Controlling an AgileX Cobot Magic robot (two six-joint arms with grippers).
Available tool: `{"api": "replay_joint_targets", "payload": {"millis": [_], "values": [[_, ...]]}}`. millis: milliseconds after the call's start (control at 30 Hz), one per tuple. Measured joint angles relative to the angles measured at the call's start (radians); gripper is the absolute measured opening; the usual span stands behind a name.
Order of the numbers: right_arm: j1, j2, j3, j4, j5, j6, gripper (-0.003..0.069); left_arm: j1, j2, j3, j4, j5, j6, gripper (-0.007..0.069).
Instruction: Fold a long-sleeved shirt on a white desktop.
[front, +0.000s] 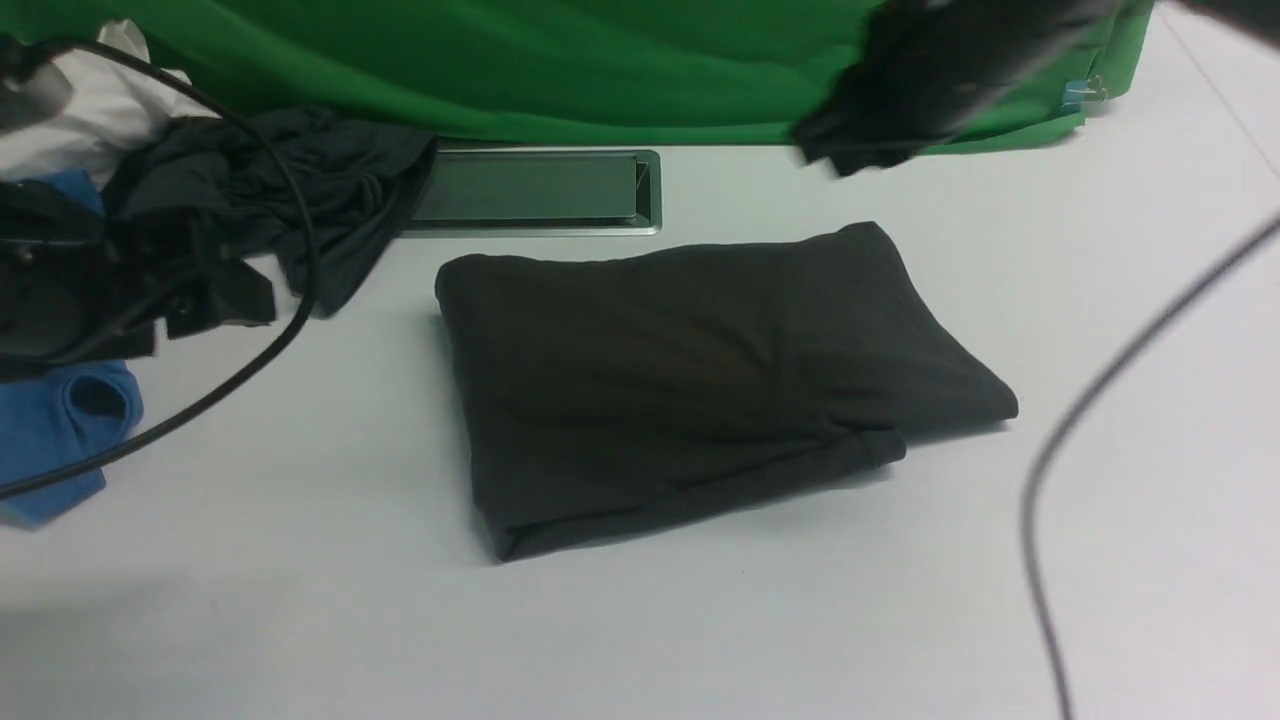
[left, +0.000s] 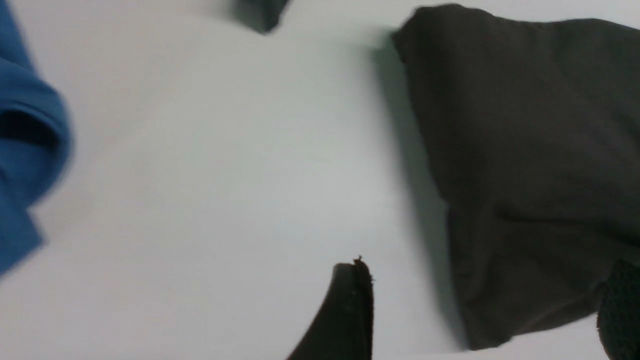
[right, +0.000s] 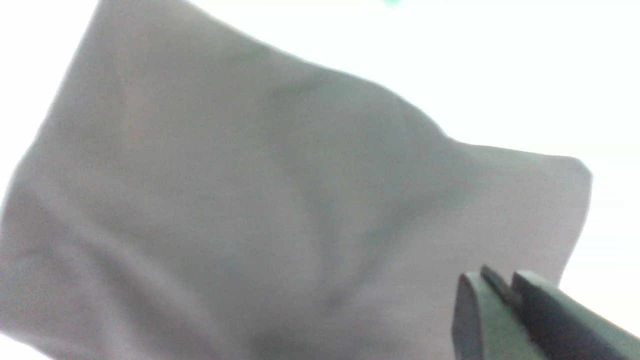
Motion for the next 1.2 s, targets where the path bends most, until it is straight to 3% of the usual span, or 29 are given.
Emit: {"api": "replay_joint_targets", "payload": {"millis": [100,367,833,1033,1200], "values": [[-0.033,-0.037,0.168,0.018,-0.105,-0.059,0.0062,0.000,0.074,0.000,-0.103,-0.015,0.059,0.0575],[-0.022,-0.037,0.405,0.053,-0.182,-0.126,0.0062,-0.028,0.388,-0.097,-0.349,-0.031,0.244,0.0496],[-0.010,-0.044,0.420,0.063,-0.215,-0.102,0.0062,-0.117,0.872,-0.585,-0.334,0.018,0.177,0.0482],[-0.010,-0.054,0.420,0.065,-0.214,-0.102,0.0069,-0.126,0.968,-0.755,-0.334,0.095,0.174,0.0386],[-0.010,-0.058,0.420,0.086,-0.213,-0.102,0.0075,-0.149,1.029,-0.894,-0.322,0.104,0.178,0.0234]]}}
